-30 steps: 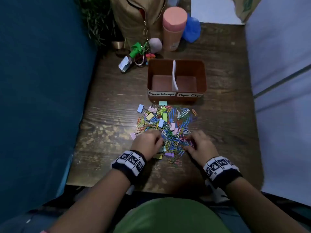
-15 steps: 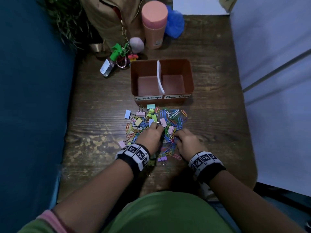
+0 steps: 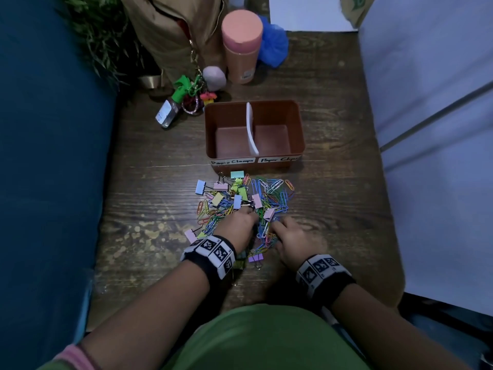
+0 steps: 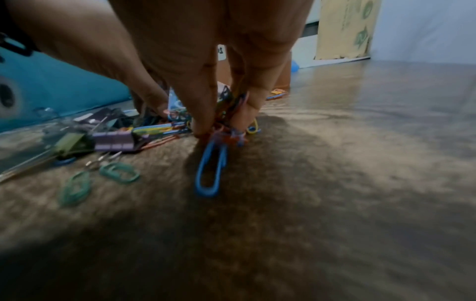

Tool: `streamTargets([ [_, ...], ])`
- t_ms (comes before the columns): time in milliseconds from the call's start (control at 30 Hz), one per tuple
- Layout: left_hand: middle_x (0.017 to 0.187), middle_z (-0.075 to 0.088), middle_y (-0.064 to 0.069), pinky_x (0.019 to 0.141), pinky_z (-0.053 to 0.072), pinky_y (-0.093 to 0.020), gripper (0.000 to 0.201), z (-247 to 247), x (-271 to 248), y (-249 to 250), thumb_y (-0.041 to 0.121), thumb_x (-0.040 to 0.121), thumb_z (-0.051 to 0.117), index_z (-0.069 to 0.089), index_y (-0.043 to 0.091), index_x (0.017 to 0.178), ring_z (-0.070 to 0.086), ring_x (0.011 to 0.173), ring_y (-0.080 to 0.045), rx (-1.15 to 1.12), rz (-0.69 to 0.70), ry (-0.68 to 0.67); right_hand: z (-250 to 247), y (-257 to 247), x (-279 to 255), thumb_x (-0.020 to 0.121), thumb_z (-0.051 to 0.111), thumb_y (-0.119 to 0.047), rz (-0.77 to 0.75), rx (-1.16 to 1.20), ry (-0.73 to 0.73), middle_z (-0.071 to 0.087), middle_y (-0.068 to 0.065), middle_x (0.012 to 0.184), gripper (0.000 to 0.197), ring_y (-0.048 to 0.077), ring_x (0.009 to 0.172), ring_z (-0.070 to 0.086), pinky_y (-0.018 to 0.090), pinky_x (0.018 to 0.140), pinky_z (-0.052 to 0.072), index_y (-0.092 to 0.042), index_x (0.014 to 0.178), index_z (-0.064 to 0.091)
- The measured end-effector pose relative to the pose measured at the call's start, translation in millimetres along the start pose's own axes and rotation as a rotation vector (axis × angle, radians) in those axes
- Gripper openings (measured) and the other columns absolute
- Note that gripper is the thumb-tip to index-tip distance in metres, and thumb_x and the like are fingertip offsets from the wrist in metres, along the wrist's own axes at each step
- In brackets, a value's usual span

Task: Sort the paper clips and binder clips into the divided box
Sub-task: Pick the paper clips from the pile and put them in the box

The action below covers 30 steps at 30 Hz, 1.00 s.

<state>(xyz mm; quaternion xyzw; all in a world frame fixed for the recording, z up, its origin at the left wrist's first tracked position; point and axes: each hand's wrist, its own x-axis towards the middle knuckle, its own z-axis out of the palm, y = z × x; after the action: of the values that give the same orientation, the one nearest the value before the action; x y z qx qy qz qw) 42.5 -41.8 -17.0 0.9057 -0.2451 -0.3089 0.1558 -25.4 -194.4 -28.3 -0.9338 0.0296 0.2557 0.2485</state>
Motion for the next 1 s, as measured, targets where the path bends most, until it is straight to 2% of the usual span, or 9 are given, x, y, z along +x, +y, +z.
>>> streamTargets([
  [200,0.101,0.068,-0.007,0.084,0.052,-0.030,0.022,-26.9,-6.6,-10.1,0.011,0.083,0.065,0.071,0.018,0.103,0.064,0.092,-0.025,-0.140,-0.052,0.064,-11.9,14.3,-4.9,0.069,0.071,0.002,0.160,0.330,0.171,0.068,0.006,0.084,0.021,0.021,0.082,0.062,0.022,0.070,0.046,-0.013,0.083,0.070],
  [300,0.079,0.068,-0.001,0.063,0.042,-0.017,0.013,-57.4,-6.0,-6.1,0.012,0.077,0.073,0.074,0.016,0.089,0.062,0.072,-0.015,-0.281,-0.054,0.092,-23.6,13.2,-9.4,0.068,0.073,0.006,0.260,0.521,0.200,0.066,0.005,0.072,0.020,0.017,0.068,0.060,0.002,0.053,0.040,-0.013,0.076,0.071],
  [433,0.067,0.069,0.005,0.052,0.047,-0.011,0.010,-103.6,9.2,11.2,0.008,0.073,0.076,0.075,0.016,0.080,0.060,0.051,-0.003,-0.487,-0.002,0.198,-36.3,4.7,-11.3,0.070,0.068,0.015,0.287,0.766,0.157,0.063,0.012,0.064,0.023,0.010,0.040,0.053,0.013,0.040,0.045,-0.009,0.070,0.066],
  [533,0.068,0.068,0.001,0.048,0.046,-0.013,0.011,-135.1,33.5,22.7,0.008,0.072,0.078,0.075,0.014,0.081,0.054,0.044,0.004,-0.604,0.025,0.296,-43.7,0.9,-9.1,0.071,0.068,0.015,0.282,0.856,0.156,0.062,0.006,0.058,0.026,0.010,0.036,0.052,0.020,0.039,0.047,-0.010,0.068,0.065],
  [667,0.070,0.072,-0.002,0.061,0.060,-0.035,0.012,-158.7,74.0,28.1,0.011,0.072,0.075,0.072,0.023,0.075,0.067,0.057,-0.014,-0.661,0.021,0.424,-64.5,-7.8,-5.3,0.072,0.069,0.015,0.262,0.996,0.193,0.061,-0.003,0.047,0.024,0.012,0.039,0.055,0.022,0.043,0.050,-0.009,0.070,0.065],
  [800,0.100,0.072,0.000,0.059,0.054,-0.013,0.023,-150.0,96.6,24.2,0.019,0.078,0.072,0.070,0.025,0.101,0.067,0.083,-0.012,-0.541,-0.021,0.365,-96.8,-14.8,7.9,0.071,0.071,0.011,0.235,1.048,0.294,0.066,0.001,0.052,0.027,0.015,0.045,0.059,0.027,0.047,0.053,-0.015,0.068,0.066],
  [900,0.116,0.068,-0.002,0.085,0.052,-0.021,0.034,-141.2,93.4,15.9,0.013,0.086,0.062,0.065,0.024,0.118,0.064,0.102,-0.014,-0.463,-0.020,0.311,-125.1,-22.9,28.5,0.071,0.068,0.016,0.159,1.019,0.390,0.068,-0.002,0.053,0.027,0.008,0.043,0.060,0.023,0.046,0.054,-0.011,0.069,0.062],
  [933,0.114,0.069,-0.001,0.090,0.051,-0.024,0.034,-140.5,88.7,13.1,0.010,0.087,0.058,0.065,0.024,0.117,0.065,0.101,-0.014,-0.476,-0.025,0.336,-134.0,-26.0,37.1,0.071,0.067,0.017,0.142,1.004,0.411,0.068,-0.001,0.057,0.027,0.006,0.044,0.060,0.022,0.047,0.054,-0.010,0.070,0.062],
  [1000,0.097,0.072,0.001,0.077,0.053,-0.022,0.033,-137.5,75.8,7.6,0.005,0.088,0.051,0.069,0.023,0.109,0.068,0.079,-0.010,-0.579,-0.035,0.386,-148.5,-32.1,56.9,0.072,0.069,0.014,0.124,0.943,0.452,0.066,0.005,0.070,0.029,0.005,0.049,0.062,0.022,0.051,0.057,-0.014,0.070,0.063],
])
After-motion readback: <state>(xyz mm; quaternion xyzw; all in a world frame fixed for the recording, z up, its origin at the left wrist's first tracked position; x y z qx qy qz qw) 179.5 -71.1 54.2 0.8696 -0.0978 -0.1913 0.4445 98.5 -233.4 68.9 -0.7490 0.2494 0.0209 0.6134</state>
